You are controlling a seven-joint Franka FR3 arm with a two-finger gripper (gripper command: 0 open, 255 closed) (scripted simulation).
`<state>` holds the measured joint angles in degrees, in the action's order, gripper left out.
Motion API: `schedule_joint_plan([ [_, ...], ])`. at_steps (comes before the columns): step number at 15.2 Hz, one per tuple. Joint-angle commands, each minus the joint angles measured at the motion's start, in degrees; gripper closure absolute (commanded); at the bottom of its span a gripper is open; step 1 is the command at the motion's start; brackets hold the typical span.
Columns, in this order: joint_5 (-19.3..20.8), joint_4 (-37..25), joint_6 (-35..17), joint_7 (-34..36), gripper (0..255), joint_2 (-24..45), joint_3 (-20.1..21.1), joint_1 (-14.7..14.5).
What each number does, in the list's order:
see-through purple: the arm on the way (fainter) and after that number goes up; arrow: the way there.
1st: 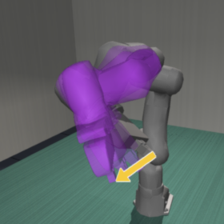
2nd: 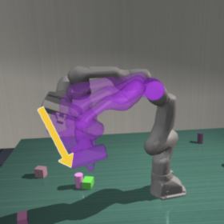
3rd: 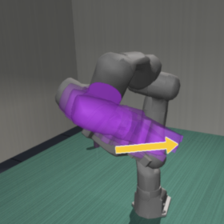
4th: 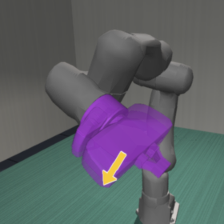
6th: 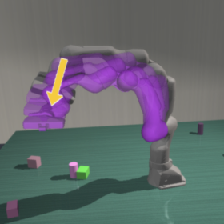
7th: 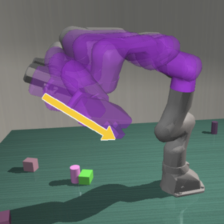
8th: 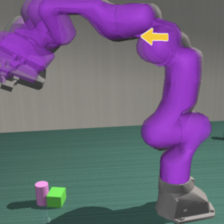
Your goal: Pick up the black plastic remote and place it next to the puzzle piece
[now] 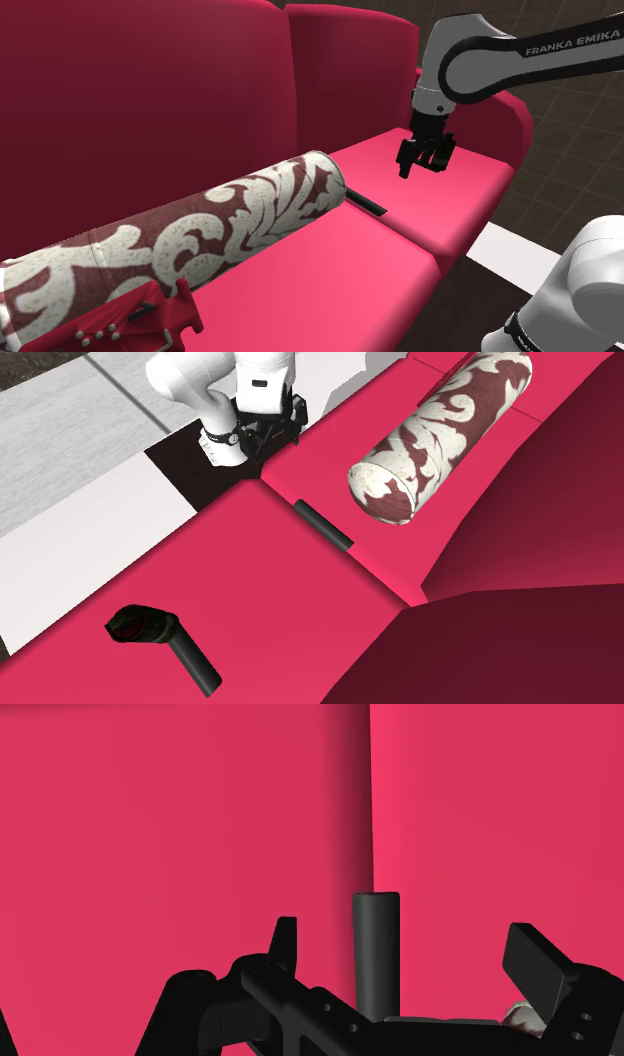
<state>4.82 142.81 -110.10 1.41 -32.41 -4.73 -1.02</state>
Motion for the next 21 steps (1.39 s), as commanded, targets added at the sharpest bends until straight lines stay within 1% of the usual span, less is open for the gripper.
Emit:
schedule_joint_plan([
  [1,-0.8,-0.4,-4.2,-0.8,0,4.5,-1.0,-0.3],
  [6,-4.0,-2.9,-12.8,-3.6,0,15.5,-3.0,-1.4],
  [12,-10.3,-8.6,-20.6,-8.5,0,29.3,-4.6,-2.5],
  [19,-11.6,-6.7,-26.0,-9.4,0,33.0,-4.3,-2.7],
  [21,-11.8,-6.5,-26.5,-9.5,0,33.3,-4.3,-2.7],
])
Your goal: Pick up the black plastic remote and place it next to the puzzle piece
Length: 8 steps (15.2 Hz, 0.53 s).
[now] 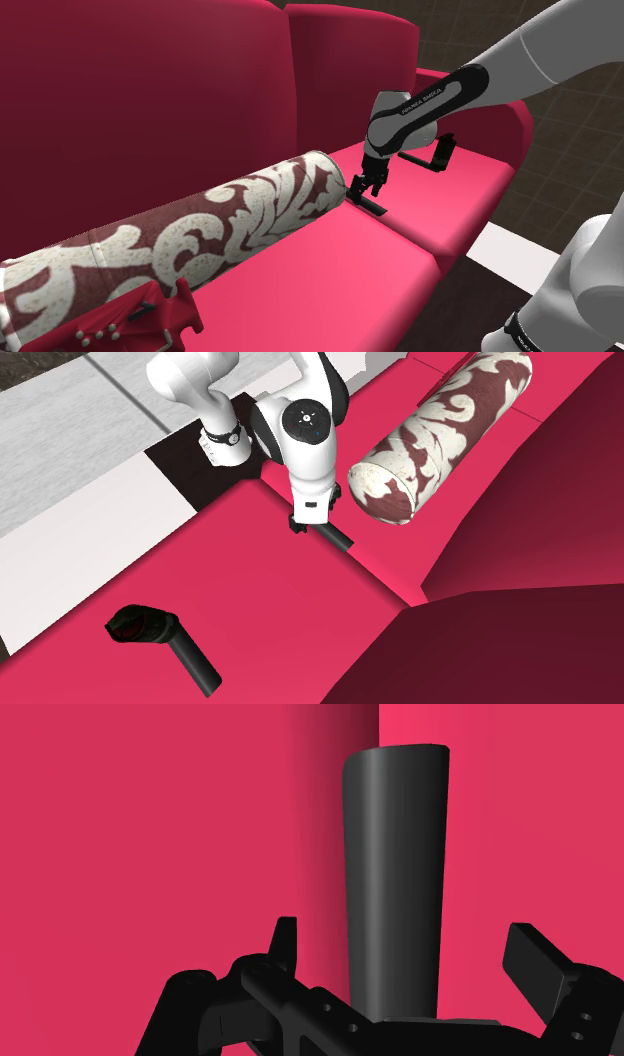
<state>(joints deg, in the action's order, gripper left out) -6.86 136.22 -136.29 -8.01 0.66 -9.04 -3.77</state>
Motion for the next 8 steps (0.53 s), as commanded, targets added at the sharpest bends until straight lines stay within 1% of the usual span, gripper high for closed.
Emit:
schedule_joint_plan([
  [1,-0.1,0.1,-0.3,-0.1,0,0.2,0.0,0.0],
  [7,-0.1,0.1,-0.3,-0.1,0,0.2,0.0,0.0],
  [8,-0.1,0.1,-0.3,-0.1,255,0.2,0.0,0.0],
])
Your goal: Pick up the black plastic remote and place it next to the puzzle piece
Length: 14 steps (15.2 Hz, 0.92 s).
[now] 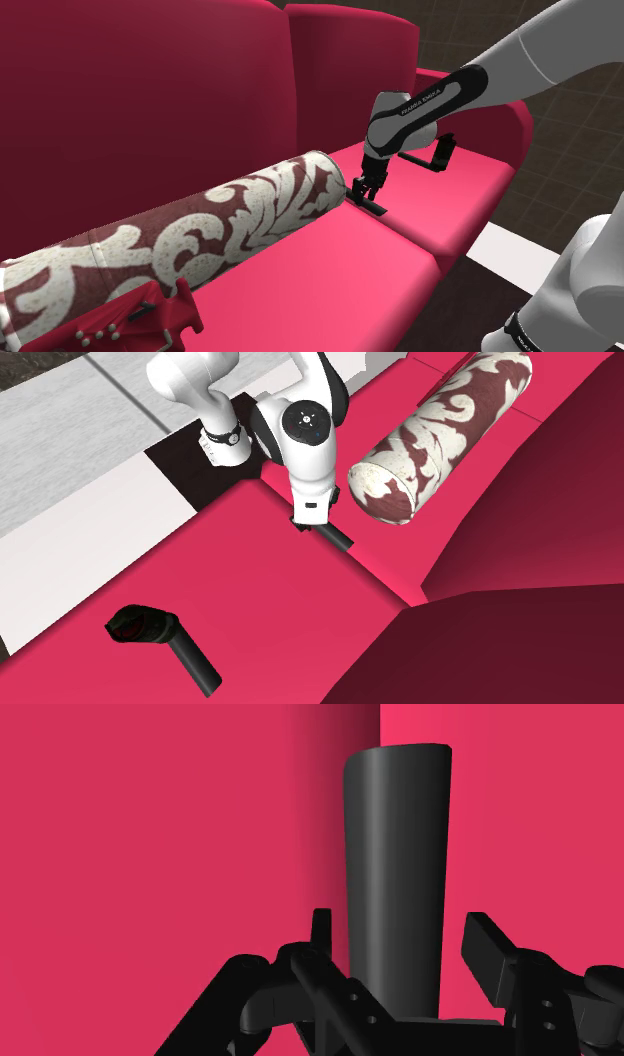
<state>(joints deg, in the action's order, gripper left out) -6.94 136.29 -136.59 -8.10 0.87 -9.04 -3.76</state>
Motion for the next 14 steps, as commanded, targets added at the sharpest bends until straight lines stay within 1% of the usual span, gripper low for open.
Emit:
schedule_joint_plan([
  [1,0.0,0.0,0.0,0.0,255,0.0,0.0,0.0],
  [9,0.0,0.0,0.0,0.0,255,0.0,0.0,0.0],
  [14,1.0,-1.2,3.9,0.9,255,-2.7,-0.1,0.0],
])
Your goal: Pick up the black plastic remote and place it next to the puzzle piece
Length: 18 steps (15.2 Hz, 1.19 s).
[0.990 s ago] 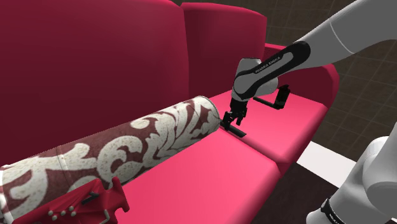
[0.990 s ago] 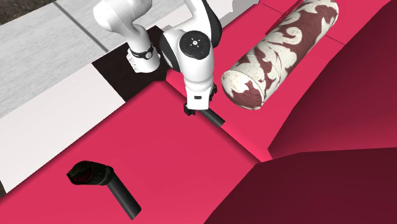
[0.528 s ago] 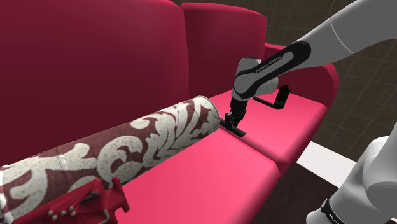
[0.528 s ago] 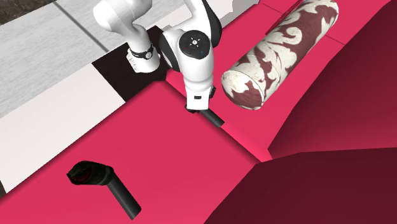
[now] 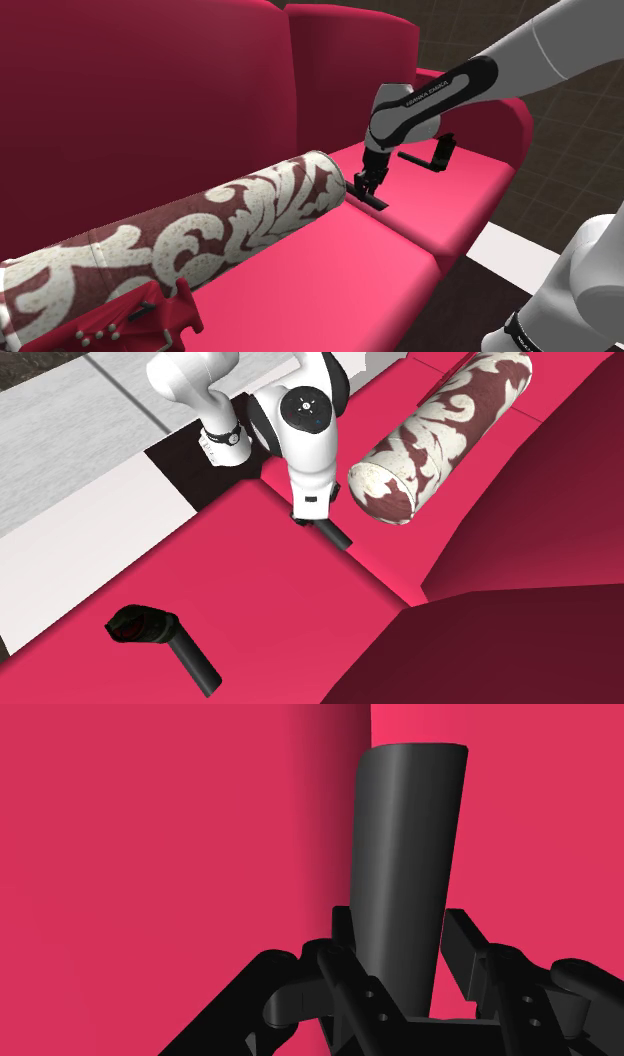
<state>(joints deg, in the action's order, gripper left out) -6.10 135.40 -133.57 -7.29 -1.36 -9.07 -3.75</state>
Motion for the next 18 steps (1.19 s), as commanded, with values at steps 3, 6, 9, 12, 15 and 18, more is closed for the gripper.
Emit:
schedule_joint_plan([
  [3,0.7,-1.3,3.2,0.6,255,-2.0,0.0,0.1],
  [6,1.2,-2.3,5.5,1.1,255,-3.3,0.0,0.1],
  [9,1.5,-3.4,7.9,1.5,255,-4.6,0.0,0.1],
  [12,1.9,-4.7,10.2,1.9,255,-5.7,0.1,0.2],
  [15,2.2,-6.0,12.5,2.2,255,-6.7,0.1,0.2],
  [18,2.4,-7.5,14.9,2.5,255,-7.6,0.2,0.2],
])
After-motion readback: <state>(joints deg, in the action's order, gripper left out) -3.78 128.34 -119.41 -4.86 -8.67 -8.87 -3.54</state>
